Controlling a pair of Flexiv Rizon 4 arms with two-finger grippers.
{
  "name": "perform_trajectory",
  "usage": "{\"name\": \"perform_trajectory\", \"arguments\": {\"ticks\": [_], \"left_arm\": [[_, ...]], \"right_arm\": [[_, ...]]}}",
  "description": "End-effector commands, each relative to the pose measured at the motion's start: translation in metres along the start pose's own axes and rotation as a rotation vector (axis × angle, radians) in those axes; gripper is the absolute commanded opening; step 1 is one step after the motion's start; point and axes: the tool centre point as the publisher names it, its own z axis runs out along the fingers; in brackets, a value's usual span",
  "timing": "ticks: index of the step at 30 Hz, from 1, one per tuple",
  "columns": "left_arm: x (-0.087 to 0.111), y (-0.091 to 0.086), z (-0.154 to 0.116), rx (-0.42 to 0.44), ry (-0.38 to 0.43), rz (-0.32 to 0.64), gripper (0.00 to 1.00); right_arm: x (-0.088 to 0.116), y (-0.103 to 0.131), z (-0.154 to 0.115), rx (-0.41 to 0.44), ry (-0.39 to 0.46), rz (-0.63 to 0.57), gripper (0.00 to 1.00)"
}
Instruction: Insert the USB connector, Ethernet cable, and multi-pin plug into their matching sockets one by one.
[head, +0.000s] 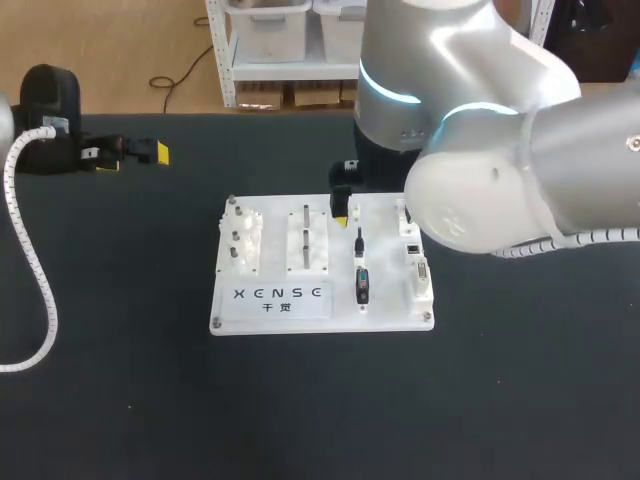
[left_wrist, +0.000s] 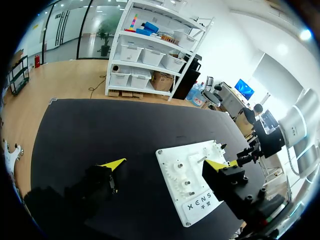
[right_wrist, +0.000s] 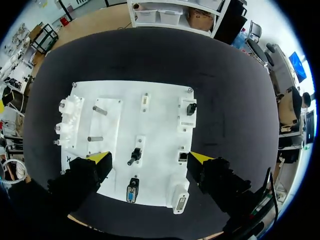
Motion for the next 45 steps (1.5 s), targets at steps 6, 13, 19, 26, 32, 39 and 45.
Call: {"name": "perform_trajectory", "arguments": {"ticks": [6,13,19,26,32,39,45], "left_arm": [[0.0,-0.0001,0.0,0.0,0.0,0.0,1.0],[0.0,-0.0001,0.0,0.0,0.0,0.0,1.0],[0.0,-0.0001,0.0,0.0,0.0,0.0,1.0],[0.0,-0.0001,0.0,0.0,0.0,0.0,1.0],[0.0,-0.0001,0.0,0.0,0.0,0.0,1.0],[0.0,-0.0001,0.0,0.0,0.0,0.0,1.0],[0.0,-0.0001,0.0,0.0,0.0,0.0,1.0]], "right_arm": [[0.0042,-0.0012,-0.0003,0.001,-0.016,0.003,1.0],[0.0042,-0.0012,-0.0003,0.001,-0.016,0.003,1.0],[0.0042,-0.0012,-0.0003,0.001,-0.016,0.003,1.0],[0.0042,-0.0012,-0.0003,0.001,-0.016,0.003,1.0],[0.0042,-0.0012,-0.0003,0.001,-0.016,0.003,1.0],[0.0014,0.0025,-0.0026,-0.022,-0.014,-0.001,1.0],[0.0055,0.0085,0.0023,0.007,0.012,0.009,1.0]]}}
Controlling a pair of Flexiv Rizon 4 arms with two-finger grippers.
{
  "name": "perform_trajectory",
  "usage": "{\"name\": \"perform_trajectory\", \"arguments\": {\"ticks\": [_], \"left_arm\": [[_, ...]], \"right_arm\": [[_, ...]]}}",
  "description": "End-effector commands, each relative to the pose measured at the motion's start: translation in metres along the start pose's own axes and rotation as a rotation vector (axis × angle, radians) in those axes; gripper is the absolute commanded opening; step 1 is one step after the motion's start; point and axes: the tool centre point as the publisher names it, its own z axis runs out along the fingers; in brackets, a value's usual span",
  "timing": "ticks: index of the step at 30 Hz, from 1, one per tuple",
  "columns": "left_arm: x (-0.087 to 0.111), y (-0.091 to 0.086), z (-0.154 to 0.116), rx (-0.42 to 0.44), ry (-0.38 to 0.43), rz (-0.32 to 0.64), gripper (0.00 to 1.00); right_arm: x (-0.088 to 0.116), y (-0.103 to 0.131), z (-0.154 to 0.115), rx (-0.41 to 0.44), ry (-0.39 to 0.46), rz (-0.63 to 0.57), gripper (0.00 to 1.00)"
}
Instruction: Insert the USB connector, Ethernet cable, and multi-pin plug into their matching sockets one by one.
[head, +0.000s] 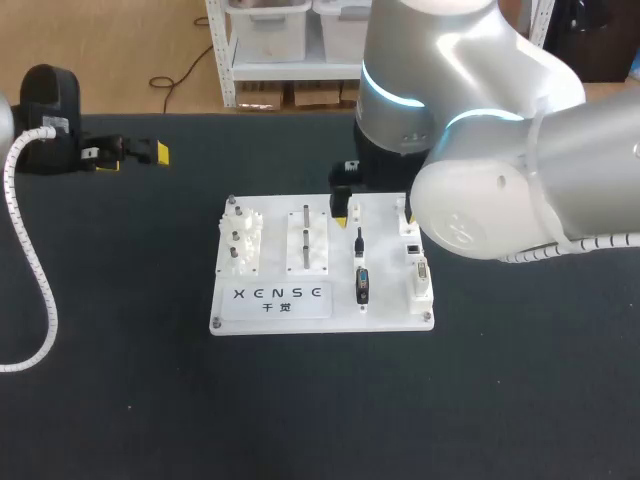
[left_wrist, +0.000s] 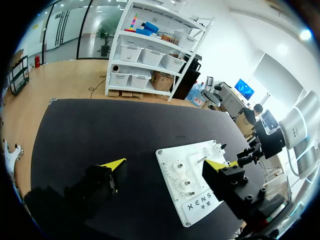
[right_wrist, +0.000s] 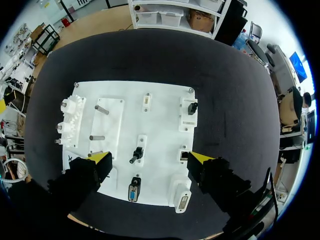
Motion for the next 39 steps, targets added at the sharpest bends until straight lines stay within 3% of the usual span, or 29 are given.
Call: {"name": "perform_trajectory", "arguments": {"ticks": [1,5,18,31,32,34,37,39], "left_arm": [[0.0,0.0,0.0,0.0,0.0,0.0,1.0],[0.0,0.0,0.0,0.0,0.0,0.0,1.0],[0.0,0.0,0.0,0.0,0.0,0.0,1.0],[0.0,0.0,0.0,0.0,0.0,0.0,1.0],[0.0,0.0,0.0,0.0,0.0,0.0,1.0],[0.0,0.0,0.0,0.0,0.0,0.0,1.0],[0.0,0.0,0.0,0.0,0.0,0.0,1.0],[0.0,0.0,0.0,0.0,0.0,0.0,1.0]], "right_arm": [[0.002,0.005,0.004,0.047,0.016,0.012,1.0],[0.007,0.005,0.011,0.083,0.044,0.023,1.0],[0.013,0.012,0.022,0.049,0.079,0.042,1.0],[0.015,0.007,0.035,0.073,0.103,0.072,1.0],[0.015,0.007,0.035,0.073,0.103,0.073,0.76],[0.015,0.007,0.035,0.073,0.103,0.08,0.63],[0.015,0.009,0.037,0.072,0.101,0.09,0.5],[0.014,0.01,0.038,0.069,0.098,0.094,0.49]]}}
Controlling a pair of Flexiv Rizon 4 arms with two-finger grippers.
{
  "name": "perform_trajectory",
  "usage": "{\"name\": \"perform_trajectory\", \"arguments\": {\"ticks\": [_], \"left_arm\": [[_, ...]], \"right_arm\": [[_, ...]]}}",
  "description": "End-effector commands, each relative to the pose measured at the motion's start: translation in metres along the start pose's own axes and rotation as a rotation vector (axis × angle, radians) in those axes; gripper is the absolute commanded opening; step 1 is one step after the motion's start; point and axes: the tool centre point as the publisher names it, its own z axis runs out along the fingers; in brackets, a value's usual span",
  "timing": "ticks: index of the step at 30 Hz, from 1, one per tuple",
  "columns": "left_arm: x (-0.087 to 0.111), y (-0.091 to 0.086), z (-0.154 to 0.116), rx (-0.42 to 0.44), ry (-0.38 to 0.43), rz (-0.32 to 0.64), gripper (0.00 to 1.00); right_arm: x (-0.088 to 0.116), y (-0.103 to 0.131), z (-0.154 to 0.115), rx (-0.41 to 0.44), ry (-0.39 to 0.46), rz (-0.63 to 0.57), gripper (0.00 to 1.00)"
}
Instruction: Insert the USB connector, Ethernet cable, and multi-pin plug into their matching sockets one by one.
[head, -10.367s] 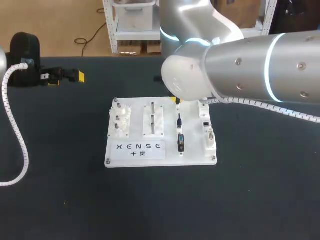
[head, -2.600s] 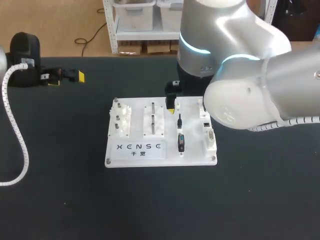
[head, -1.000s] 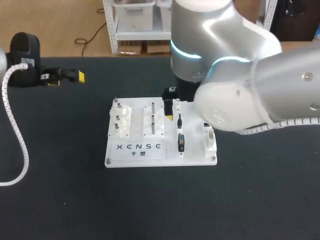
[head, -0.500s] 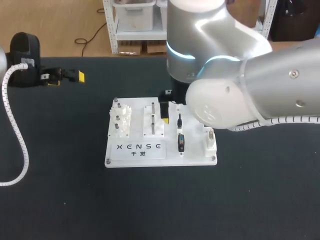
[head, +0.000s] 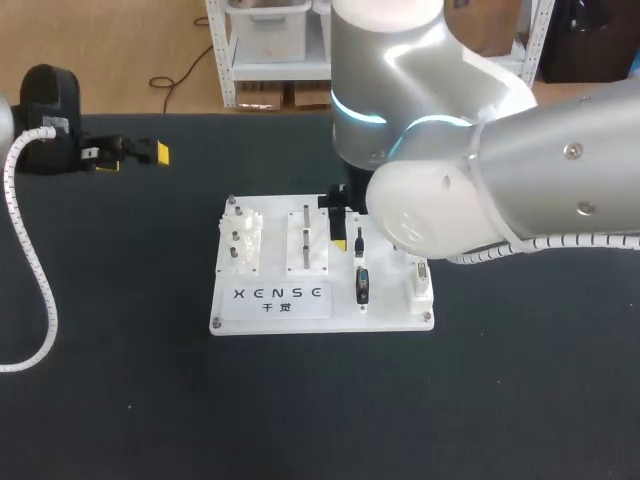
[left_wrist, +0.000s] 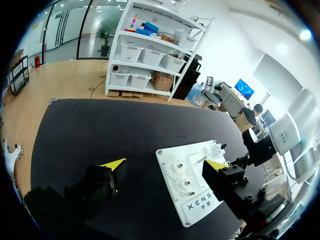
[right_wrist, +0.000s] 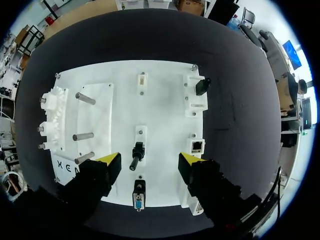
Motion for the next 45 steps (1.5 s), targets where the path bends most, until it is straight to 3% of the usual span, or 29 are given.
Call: {"name": "perform_trajectory", "arguments": {"ticks": [1,15,22,36,45], "left_arm": [[0.0,0.0,0.0,0.0,0.0,0.0,1.0],[0.0,0.0,0.0,0.0,0.0,0.0,1.0],[0.0,0.0,0.0,0.0,0.0,0.0,1.0],[0.0,0.0,0.0,0.0,0.0,0.0,1.0],[0.0,0.0,0.0,0.0,0.0,0.0,1.0]], "right_arm": [[-0.0014,0.0026,0.0025,-0.001,-0.005,0.005,0.47],[-0.0074,0.0102,0.0053,-0.016,-0.013,0.007,0.39],[-0.0082,0.0108,0.0054,-0.018,-0.018,0.013,0.28],[-0.0064,0.0105,0.0096,-0.012,-0.033,0.007,0.25],[-0.0036,0.0099,0.0103,-0.001,-0.049,0.0,0.05]]}}
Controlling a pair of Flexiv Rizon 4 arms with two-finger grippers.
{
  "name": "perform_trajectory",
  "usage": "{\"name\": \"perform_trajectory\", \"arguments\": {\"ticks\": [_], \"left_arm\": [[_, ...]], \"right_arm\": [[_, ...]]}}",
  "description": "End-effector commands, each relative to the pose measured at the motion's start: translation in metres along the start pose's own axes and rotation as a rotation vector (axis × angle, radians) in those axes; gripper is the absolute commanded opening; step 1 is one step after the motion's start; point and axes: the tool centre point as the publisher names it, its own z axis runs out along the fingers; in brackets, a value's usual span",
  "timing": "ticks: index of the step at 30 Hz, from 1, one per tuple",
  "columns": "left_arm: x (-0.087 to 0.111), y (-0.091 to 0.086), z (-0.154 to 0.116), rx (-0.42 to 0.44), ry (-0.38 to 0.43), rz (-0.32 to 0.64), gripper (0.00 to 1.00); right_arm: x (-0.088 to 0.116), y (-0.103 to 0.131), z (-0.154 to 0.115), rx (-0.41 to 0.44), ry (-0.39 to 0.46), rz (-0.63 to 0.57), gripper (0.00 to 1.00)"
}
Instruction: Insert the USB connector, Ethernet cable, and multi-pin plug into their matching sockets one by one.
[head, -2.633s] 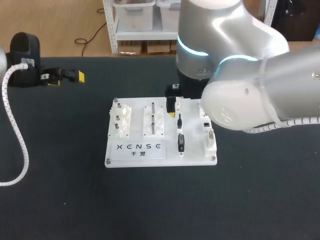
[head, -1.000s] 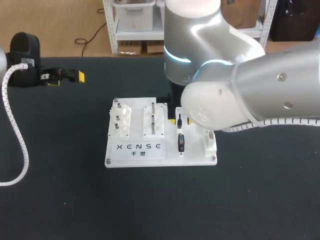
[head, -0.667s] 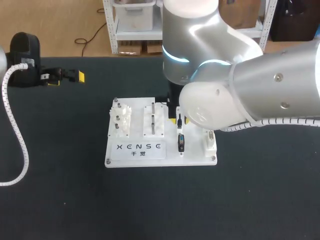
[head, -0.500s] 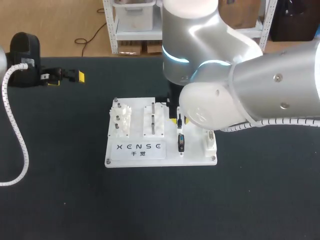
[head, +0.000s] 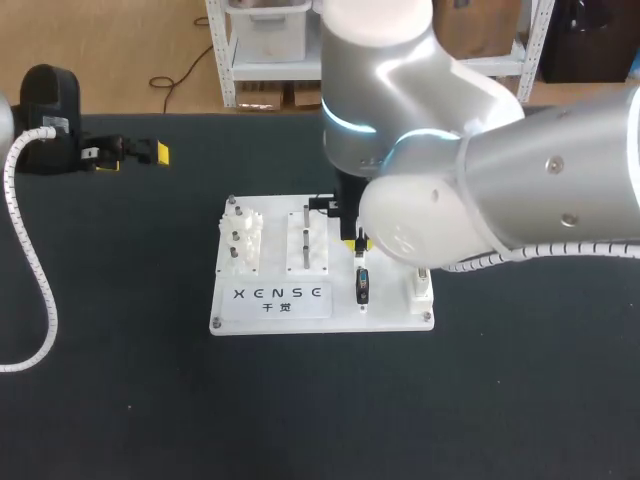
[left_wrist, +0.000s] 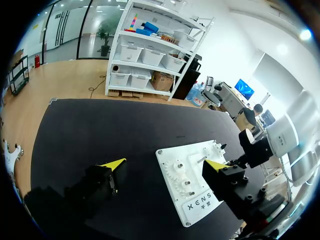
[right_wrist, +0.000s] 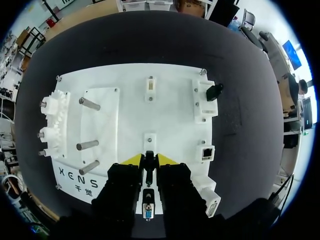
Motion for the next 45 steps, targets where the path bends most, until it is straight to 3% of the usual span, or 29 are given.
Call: {"name": "perform_trajectory", "arguments": {"ticks": [1,15,25,33,45], "left_arm": [[0.0,0.0,0.0,0.0,0.0,0.0,1.0],[0.0,0.0,0.0,0.0,0.0,0.0,1.0],[0.0,0.0,0.0,0.0,0.0,0.0,1.0],[0.0,0.0,0.0,0.0,0.0,0.0,1.0],[0.0,0.0,0.0,0.0,0.0,0.0,1.0]], "right_arm": [[0.005,-0.002,-0.001,0.003,-0.021,-0.001,0.03],[0.007,-0.01,-0.02,-0.011,-0.066,-0.003,0.0],[0.003,-0.039,-0.031,-0.011,-0.085,0.038,0.0],[0.004,-0.062,-0.027,0.013,-0.074,0.068,0.0],[0.002,-0.073,-0.023,0.029,-0.068,0.075,0.0]]}}
